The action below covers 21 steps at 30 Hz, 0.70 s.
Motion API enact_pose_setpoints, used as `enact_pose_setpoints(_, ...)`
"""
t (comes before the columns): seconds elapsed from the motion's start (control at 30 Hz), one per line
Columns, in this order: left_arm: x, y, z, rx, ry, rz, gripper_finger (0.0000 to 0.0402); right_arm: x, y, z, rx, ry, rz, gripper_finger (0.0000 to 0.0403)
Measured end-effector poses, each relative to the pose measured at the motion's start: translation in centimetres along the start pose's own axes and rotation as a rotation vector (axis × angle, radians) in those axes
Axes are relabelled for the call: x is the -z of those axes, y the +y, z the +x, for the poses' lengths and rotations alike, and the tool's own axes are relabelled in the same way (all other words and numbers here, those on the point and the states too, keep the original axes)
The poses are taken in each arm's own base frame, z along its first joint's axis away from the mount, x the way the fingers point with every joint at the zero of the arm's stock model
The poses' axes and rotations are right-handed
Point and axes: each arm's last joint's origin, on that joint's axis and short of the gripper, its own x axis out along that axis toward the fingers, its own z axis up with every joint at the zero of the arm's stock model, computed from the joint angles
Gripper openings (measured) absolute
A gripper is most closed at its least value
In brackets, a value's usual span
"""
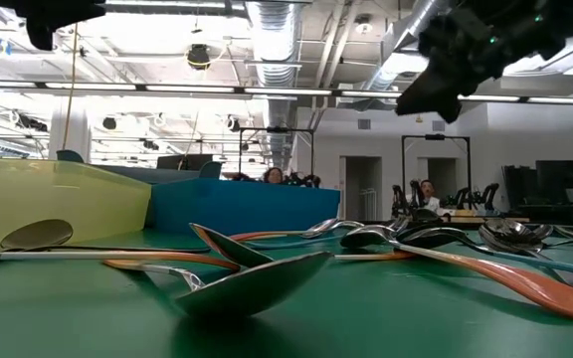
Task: Sort silverware by color (type)
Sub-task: Put the blue spoon into the light blue bin
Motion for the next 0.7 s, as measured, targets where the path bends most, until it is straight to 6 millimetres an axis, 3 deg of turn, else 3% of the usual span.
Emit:
enact_pose_setpoints(0.3,0.1,0.2,0.0,-0.058,0.001,0.006,0.0101,1.7,1.3,2.9,-0.045,0.141,0.022,0.0204)
enact_pose_setpoints(0.53,0.1,0.1,0.0,-0.026,0.002,0.006,0.0101,3.0,2.1,4.8,-0.016,0.205,-0.004,0.021)
enact_pose_setpoints(0.7,0.1,0.1,0.0,-0.026,0.004,0.009,0.01,3.1,3.4,6.2,-0.065,0.153,-0.04,0.021)
